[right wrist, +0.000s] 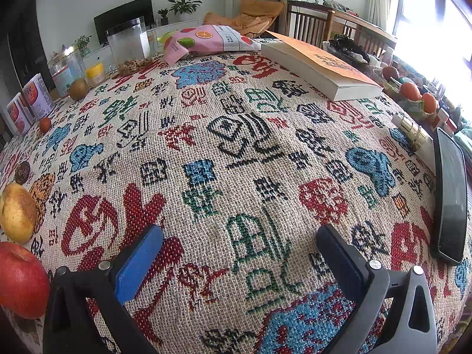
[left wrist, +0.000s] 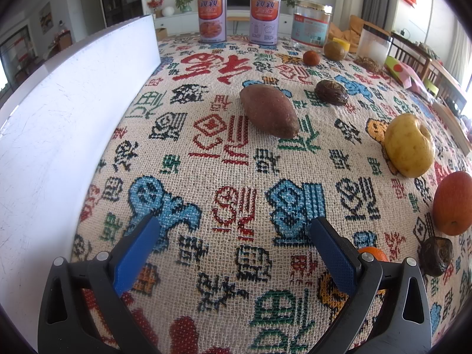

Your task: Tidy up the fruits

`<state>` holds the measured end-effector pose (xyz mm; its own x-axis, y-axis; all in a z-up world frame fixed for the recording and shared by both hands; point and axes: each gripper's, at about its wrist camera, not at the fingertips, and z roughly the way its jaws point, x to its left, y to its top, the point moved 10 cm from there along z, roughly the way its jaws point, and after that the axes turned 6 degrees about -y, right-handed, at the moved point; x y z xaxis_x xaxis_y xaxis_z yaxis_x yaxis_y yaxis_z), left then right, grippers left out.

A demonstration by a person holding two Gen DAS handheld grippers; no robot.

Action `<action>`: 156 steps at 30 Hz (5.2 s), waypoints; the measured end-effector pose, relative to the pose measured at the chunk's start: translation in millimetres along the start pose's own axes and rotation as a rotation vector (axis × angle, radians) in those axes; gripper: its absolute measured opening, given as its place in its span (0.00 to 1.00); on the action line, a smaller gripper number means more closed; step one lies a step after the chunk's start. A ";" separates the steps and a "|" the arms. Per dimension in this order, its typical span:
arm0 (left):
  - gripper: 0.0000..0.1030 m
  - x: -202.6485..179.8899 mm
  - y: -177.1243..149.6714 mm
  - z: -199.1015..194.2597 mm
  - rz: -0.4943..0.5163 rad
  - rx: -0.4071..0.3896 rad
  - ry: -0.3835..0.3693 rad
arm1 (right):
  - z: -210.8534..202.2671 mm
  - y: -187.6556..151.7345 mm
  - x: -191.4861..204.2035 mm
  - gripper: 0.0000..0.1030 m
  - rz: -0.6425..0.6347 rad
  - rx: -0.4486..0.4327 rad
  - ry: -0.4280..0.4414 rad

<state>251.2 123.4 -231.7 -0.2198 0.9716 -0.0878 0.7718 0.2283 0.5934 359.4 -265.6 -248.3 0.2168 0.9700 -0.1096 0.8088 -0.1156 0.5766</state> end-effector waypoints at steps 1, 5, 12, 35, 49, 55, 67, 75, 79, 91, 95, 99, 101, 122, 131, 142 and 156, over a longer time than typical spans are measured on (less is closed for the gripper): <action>0.99 0.0 0.0 0.0 0.000 0.000 0.001 | 0.0 0.0 0.0 1.00 0.000 0.000 0.000; 0.99 0.1 -0.1 0.0 0.000 0.000 0.000 | -0.3 0.0 -0.2 1.00 0.000 0.000 0.000; 0.99 0.1 0.0 0.1 0.000 0.000 0.000 | 0.1 0.0 0.0 1.00 0.000 0.000 0.000; 0.99 -0.4 0.7 1.0 0.000 0.000 -0.001 | -0.2 0.3 0.0 1.00 0.000 0.000 0.000; 0.99 -0.5 0.2 0.6 0.000 0.000 -0.001 | -0.1 0.2 0.0 1.00 0.000 0.000 0.000; 0.99 -0.2 0.2 0.7 0.000 0.000 -0.001 | 0.0 0.1 0.0 1.00 0.000 0.000 0.000; 0.99 -1.1 0.2 0.6 -0.001 0.000 -0.003 | -0.1 -0.2 0.0 1.00 0.000 0.000 0.000; 0.99 -0.8 0.3 0.7 -0.001 0.000 -0.003 | -0.2 -0.2 0.0 1.00 0.000 0.000 0.000; 0.99 -1.1 0.3 0.7 -0.001 0.000 -0.003 | -0.4 -0.1 -0.1 1.00 0.000 0.000 0.000; 0.99 -0.9 0.3 0.4 -0.003 -0.001 -0.006 | -0.3 -0.1 0.0 1.00 0.000 0.000 0.000; 0.99 -0.9 0.8 -1.8 -0.022 -0.015 -0.052 | -0.2 -0.1 0.0 1.00 0.000 0.000 0.000; 0.99 -7.0 0.1 -12.5 -0.044 -0.049 -0.211 | -0.2 -0.1 0.0 1.00 0.000 0.000 0.000; 0.99 -16.6 -4.7 -18.7 -0.011 -0.039 -0.276 | -0.3 -0.1 0.0 1.00 0.000 0.000 0.000; 0.31 -85.7 -32.2 -29.8 0.256 -0.024 -0.240 | -0.5 0.2 -0.1 1.00 0.000 0.000 0.000; 0.30 -75.0 -38.2 -38.0 0.204 0.001 -0.240 | -0.6 0.0 -0.1 1.00 0.000 0.000 0.001; 0.30 -64.9 -41.0 -41.1 0.180 0.005 -0.243 | -0.8 4.9 6.1 0.98 -0.030 0.031 0.039; 0.30 -60.7 -40.9 -41.5 0.151 0.002 -0.258 | -126.3 -45.1 175.8 0.65 -0.619 -0.146 0.607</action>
<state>208.3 52.5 -217.4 0.0567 0.9783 -0.1994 0.7856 0.0795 0.6136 292.0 -62.8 -191.4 -0.5993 0.8004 -0.0116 0.5977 0.4571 0.6587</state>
